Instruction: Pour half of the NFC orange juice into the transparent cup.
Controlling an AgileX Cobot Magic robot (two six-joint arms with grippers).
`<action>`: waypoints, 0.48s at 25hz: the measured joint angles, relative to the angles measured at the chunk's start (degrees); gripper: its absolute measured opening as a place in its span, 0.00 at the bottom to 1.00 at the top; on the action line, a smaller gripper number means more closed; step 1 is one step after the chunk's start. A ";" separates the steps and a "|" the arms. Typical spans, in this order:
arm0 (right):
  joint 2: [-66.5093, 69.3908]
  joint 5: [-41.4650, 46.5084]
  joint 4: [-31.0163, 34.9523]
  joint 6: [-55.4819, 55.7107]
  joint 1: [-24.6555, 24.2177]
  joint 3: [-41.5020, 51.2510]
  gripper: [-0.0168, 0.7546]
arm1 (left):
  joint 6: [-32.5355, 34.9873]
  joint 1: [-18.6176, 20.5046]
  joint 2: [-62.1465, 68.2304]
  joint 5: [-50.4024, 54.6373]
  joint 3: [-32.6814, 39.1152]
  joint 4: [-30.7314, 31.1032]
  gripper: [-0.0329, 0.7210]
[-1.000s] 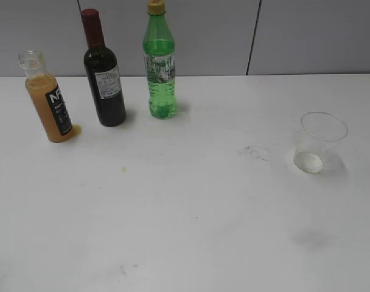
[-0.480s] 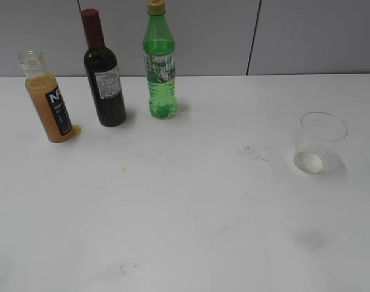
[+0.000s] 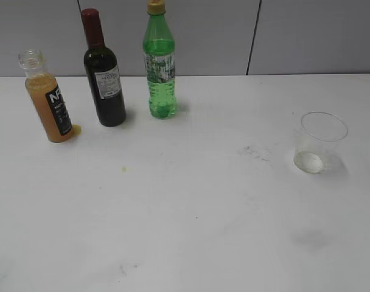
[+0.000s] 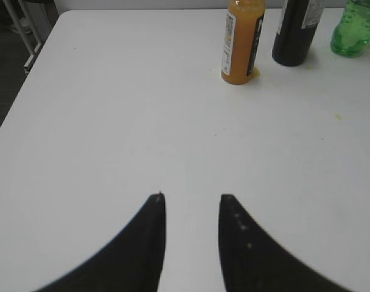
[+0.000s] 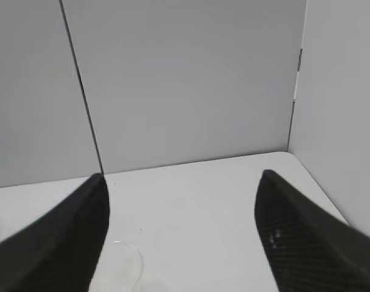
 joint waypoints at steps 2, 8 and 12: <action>2.83 -4.40 -2.41 0.33 0.00 2.23 0.76 | 0.00 0.00 0.00 0.00 0.00 0.00 0.36; 11.23 -20.78 -21.67 13.36 0.00 9.38 0.76 | 0.00 0.00 0.00 0.00 0.00 0.00 0.36; 17.13 -27.34 -26.92 18.01 0.00 11.65 0.79 | 0.00 0.00 0.00 0.00 0.00 0.00 0.36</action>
